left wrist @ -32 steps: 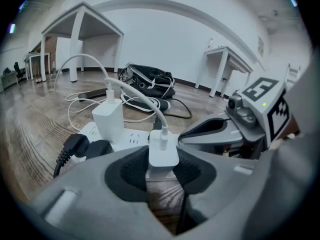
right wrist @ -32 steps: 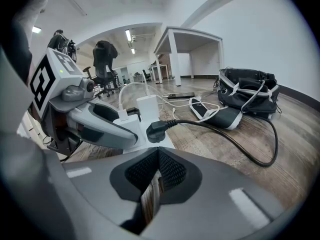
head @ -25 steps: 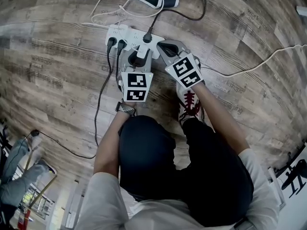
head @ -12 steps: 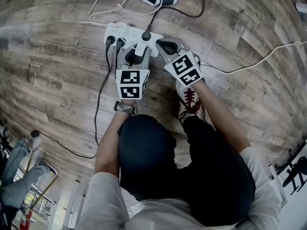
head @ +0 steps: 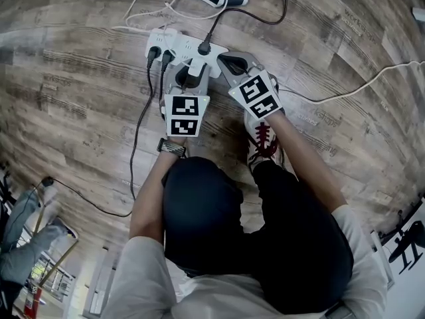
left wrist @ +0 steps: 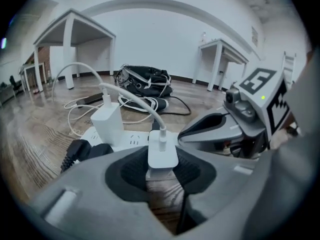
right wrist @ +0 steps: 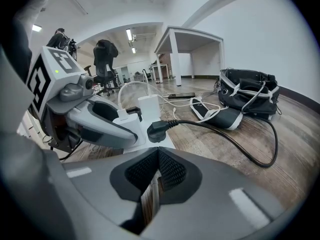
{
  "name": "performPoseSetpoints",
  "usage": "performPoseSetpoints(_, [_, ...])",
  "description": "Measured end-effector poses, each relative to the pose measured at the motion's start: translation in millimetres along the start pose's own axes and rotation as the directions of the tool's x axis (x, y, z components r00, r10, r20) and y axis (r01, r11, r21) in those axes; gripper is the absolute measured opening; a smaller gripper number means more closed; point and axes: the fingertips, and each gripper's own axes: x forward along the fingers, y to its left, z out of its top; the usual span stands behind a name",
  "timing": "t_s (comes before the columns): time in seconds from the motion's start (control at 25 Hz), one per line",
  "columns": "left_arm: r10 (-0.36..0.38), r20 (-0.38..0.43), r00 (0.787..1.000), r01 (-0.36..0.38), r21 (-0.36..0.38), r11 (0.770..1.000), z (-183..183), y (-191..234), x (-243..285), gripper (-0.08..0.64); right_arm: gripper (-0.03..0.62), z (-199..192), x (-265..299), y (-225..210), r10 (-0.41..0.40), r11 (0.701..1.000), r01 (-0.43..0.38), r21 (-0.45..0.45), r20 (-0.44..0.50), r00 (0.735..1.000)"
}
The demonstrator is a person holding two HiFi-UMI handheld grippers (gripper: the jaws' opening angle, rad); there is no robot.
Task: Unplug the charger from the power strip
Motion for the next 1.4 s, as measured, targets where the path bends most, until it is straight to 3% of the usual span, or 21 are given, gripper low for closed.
performPoseSetpoints(0.12, [-0.029,0.019,0.999,0.031,-0.089,0.996,0.9,1.6,-0.7,0.141,0.002,0.5,-0.1,-0.5,0.000,1.000,0.000,-0.001,0.001,1.000])
performPoseSetpoints(0.2, [-0.026,0.022,0.999,0.028,-0.088,0.996,1.2,1.7,-0.7,0.141,0.002,0.6,-0.1,-0.7,-0.001,1.000,0.001,-0.001,0.001,1.000])
performPoseSetpoints(0.4, [0.026,-0.014,1.000,-0.025,0.074,0.997,1.1,-1.3,-0.3,0.140,0.002,0.3,0.4,0.2,-0.003,1.000,0.003,-0.007,-0.001,1.000])
performPoseSetpoints(0.48, [0.031,-0.019,0.999,-0.029,0.090,0.995,1.1,-2.5,0.6,0.140,0.002,-0.1,0.2,0.2,-0.005,1.000,0.005,-0.011,-0.003,1.000])
performPoseSetpoints(0.8, [-0.028,0.003,1.000,0.028,-0.092,0.995,1.1,1.4,-1.0,0.141,0.002,-0.4,0.0,0.2,-0.003,1.000,0.003,-0.007,-0.002,1.000])
performPoseSetpoints(1.0, [0.008,-0.015,1.000,-0.007,0.072,0.997,2.3,-1.5,-1.6,0.140,0.002,0.0,-0.1,0.2,-0.004,1.000,0.004,-0.010,-0.004,1.000])
performPoseSetpoints(1.08, [0.014,-0.018,1.000,-0.012,0.089,0.996,1.9,-1.8,-1.5,0.140,0.002,0.2,0.5,0.6,-0.005,1.000,0.005,-0.014,-0.004,1.000])
performPoseSetpoints(1.28, [0.007,-0.009,1.000,-0.006,0.069,0.998,2.4,-1.0,-1.0,0.140,0.002,0.1,1.0,0.5,-0.008,1.000,0.008,-0.018,-0.005,1.000])
performPoseSetpoints(1.4, [-0.019,0.005,1.000,0.019,-0.015,1.000,2.4,1.2,-1.8,0.140,0.002,-0.3,0.8,0.3,-0.008,1.000,0.008,-0.017,-0.006,1.000])
